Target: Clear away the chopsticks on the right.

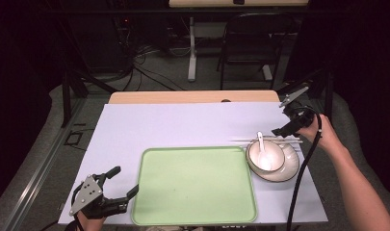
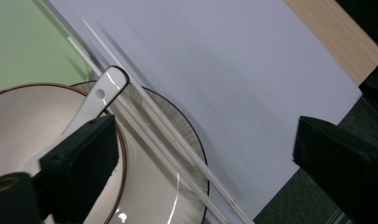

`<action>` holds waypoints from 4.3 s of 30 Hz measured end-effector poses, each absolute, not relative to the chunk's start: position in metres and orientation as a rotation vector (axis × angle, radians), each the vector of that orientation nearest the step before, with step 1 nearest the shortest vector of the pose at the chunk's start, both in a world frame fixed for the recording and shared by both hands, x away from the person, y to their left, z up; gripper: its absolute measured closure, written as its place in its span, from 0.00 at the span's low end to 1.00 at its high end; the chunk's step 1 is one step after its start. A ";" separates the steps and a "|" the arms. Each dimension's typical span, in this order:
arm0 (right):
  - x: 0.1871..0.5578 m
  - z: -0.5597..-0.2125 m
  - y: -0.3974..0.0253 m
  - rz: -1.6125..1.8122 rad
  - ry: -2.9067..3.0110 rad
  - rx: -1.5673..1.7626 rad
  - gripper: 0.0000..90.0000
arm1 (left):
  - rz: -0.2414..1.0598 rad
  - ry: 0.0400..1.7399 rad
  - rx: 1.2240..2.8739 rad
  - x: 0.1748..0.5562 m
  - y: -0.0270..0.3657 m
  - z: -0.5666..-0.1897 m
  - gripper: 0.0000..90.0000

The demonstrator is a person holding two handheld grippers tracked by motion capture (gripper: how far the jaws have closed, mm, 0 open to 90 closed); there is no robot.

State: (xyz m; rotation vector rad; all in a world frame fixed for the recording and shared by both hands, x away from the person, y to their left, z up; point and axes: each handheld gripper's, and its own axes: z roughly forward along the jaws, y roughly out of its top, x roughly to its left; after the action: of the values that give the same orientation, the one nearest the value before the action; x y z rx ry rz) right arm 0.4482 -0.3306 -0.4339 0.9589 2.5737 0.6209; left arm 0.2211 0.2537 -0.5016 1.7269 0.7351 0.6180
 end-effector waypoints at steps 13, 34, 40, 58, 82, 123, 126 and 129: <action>0.474 -0.465 -0.315 0.377 2.735 0.969 0.48 | 0.621 0.739 1.724 0.221 0.254 -0.502 0.17; 0.488 -0.485 -0.306 0.143 2.907 0.824 0.78 | 0.629 0.748 1.722 0.221 0.254 -0.502 0.17; 0.489 -0.487 -0.306 0.184 2.918 0.803 0.80 | 0.631 0.754 1.717 0.222 0.255 -0.502 0.17; 0.490 -0.496 -0.296 0.124 2.953 0.687 0.86 | 0.632 0.755 1.715 0.221 0.255 -0.502 0.17; 0.485 -0.474 -0.291 0.047 2.897 0.598 0.94 | 0.632 0.755 1.714 0.221 0.255 -0.502 0.17; 0.410 -0.384 -0.255 0.181 2.737 0.875 0.94 | 0.634 0.750 1.715 0.221 0.255 -0.501 0.17; 0.402 -0.383 -0.250 0.230 2.723 0.894 0.94 | 0.634 0.750 1.716 0.221 0.255 -0.501 0.17; 0.392 -0.382 -0.244 0.255 2.727 0.908 0.94 | 0.632 0.748 1.715 0.221 0.254 -0.501 0.17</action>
State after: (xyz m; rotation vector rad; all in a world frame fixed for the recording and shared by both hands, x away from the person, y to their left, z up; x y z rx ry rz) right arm 0.3923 -0.2436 -0.3815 0.9081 2.7271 0.2552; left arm 0.2209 0.2544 -0.5012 1.7146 0.7479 0.6323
